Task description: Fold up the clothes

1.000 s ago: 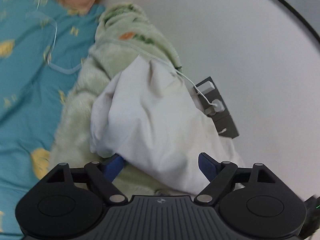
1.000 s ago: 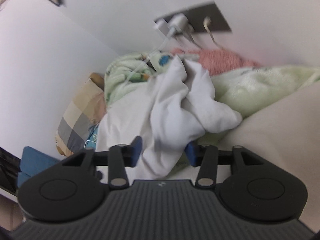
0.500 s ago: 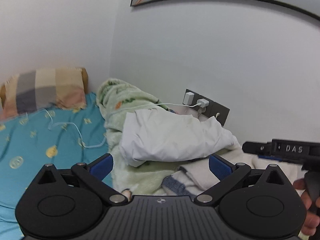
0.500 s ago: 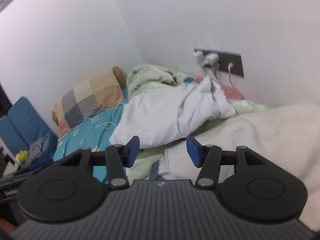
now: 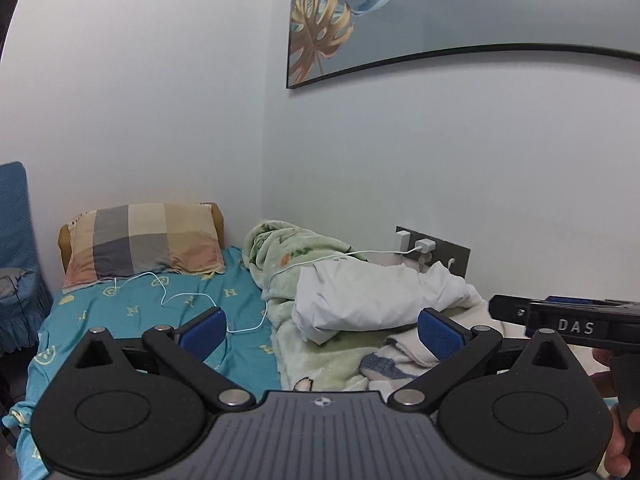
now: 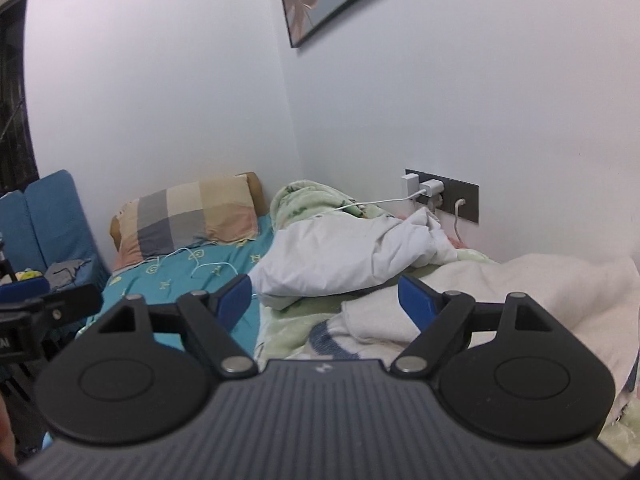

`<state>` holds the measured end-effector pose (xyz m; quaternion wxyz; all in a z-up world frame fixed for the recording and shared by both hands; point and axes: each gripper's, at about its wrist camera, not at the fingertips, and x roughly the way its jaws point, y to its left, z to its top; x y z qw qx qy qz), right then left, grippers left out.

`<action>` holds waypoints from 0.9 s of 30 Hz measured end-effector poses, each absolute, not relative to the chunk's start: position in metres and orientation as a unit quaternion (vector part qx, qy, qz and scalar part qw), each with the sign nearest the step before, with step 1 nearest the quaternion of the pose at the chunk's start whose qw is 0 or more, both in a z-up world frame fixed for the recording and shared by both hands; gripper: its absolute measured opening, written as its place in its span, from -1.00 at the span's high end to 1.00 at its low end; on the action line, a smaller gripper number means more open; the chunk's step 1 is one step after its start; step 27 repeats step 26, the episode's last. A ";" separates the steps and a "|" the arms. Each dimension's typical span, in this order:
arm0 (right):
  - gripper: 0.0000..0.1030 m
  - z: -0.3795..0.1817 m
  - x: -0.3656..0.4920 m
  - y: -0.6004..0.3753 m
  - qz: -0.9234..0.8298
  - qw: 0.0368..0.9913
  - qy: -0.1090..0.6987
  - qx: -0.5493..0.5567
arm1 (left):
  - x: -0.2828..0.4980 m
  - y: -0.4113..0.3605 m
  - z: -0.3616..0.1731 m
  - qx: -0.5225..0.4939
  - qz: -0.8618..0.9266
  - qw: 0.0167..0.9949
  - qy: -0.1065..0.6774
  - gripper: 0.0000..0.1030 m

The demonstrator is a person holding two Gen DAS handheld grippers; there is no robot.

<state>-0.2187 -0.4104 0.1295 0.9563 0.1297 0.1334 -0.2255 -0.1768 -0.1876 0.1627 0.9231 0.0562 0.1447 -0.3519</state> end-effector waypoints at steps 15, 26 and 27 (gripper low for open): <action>-0.59 0.115 -0.229 -0.359 -0.222 0.961 0.135 0.095 | -0.194 -0.148 0.155 0.038 -0.328 0.933 0.145 -0.99; -0.59 0.110 -0.234 -0.355 -0.219 0.959 0.146 0.101 | -0.204 -0.139 0.157 0.032 -0.322 0.935 0.144 -0.99; -0.59 0.110 -0.234 -0.355 -0.219 0.959 0.146 0.101 | -0.204 -0.139 0.157 0.032 -0.322 0.935 0.144 -0.99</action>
